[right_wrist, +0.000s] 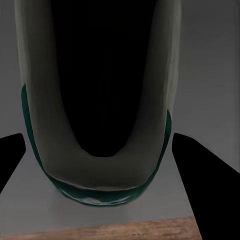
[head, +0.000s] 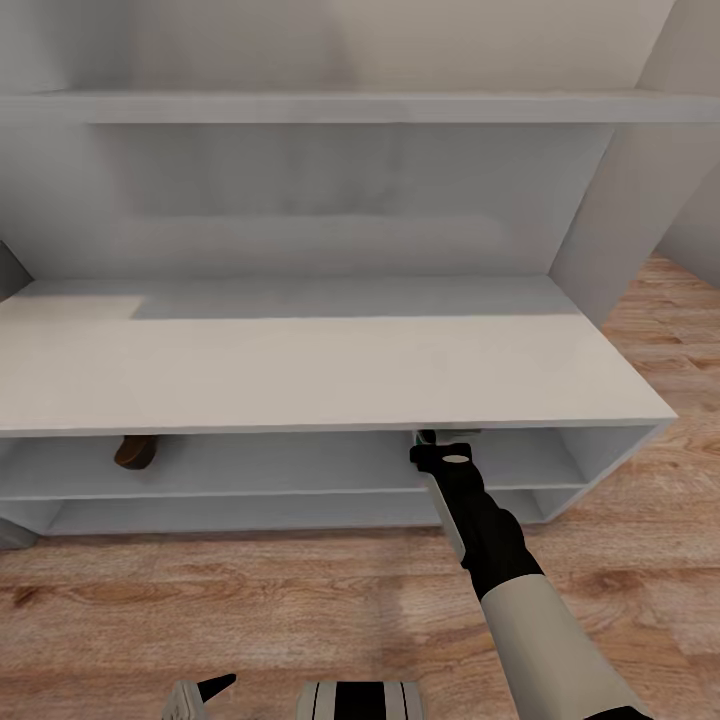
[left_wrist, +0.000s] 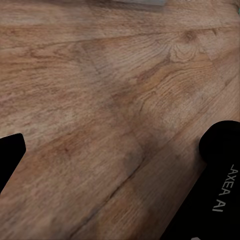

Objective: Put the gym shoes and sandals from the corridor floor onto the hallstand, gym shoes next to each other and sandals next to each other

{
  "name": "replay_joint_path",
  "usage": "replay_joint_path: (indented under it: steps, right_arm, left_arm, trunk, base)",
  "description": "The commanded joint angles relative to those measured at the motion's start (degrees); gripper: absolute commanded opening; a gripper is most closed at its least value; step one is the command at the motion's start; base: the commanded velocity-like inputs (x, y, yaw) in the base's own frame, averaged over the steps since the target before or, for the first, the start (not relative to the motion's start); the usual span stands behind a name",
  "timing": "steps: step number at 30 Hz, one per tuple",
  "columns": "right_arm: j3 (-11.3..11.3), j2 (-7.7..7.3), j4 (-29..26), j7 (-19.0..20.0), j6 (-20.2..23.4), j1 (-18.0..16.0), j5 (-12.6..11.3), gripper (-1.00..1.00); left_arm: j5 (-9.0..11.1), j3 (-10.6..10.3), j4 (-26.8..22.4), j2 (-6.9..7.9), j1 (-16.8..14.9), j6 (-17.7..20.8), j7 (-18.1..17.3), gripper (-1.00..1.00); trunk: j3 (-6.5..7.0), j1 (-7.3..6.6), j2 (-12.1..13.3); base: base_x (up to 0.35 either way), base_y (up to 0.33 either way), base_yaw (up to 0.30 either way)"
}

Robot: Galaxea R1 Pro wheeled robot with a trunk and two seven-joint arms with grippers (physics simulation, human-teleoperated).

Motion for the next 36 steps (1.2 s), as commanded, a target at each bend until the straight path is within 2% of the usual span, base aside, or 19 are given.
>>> replay_joint_path:
  steps: [1, 12, 13, 26, 36]
  right_arm:
    - [0.1, 0.00, 0.0, -0.1, 0.4, 0.0, 0.2, -1.00]
    - [0.1, 0.00, 0.0, -0.1, 0.4, 0.0, 0.2, -1.00]
    - [0.1, 0.00, 0.0, -0.1, 0.4, 0.0, 0.2, 1.00]
    - [0.1, 0.00, 0.0, -0.1, 0.3, 0.0, 0.2, 1.00]
    - [0.1, 0.00, 0.0, -0.1, 0.4, 0.0, 0.2, 1.00]
  left_arm:
    - [-0.6, 0.4, -0.1, -0.07, 0.0, -0.3, -0.2, 1.00]
    - [-0.6, 0.4, 0.0, -0.01, 0.0, -0.3, -0.2, 1.00]
    - [-0.6, 0.4, 0.0, 0.00, 0.0, -0.3, -0.2, 1.00]
    - [-0.5, 0.4, 0.0, 0.02, 0.0, -0.4, -0.2, 1.00]
    - [-0.4, 0.4, -0.1, 0.02, 0.0, -0.6, -0.2, 1.00]
  trunk:
    - [-0.04, -0.01, 0.0]
    - [-0.04, -0.01, 0.0]
    - [-0.04, -0.01, 0.0]
    - [-0.04, -0.01, 0.0]
    - [-0.04, -0.01, 0.0]
  base:
    - [0.009, -0.002, 0.000]
    - [0.055, -0.018, 0.000]
    - [0.014, -0.005, 0.000]
    - [-0.005, -0.001, 0.000]
    - [-0.256, 0.000, 0.000]
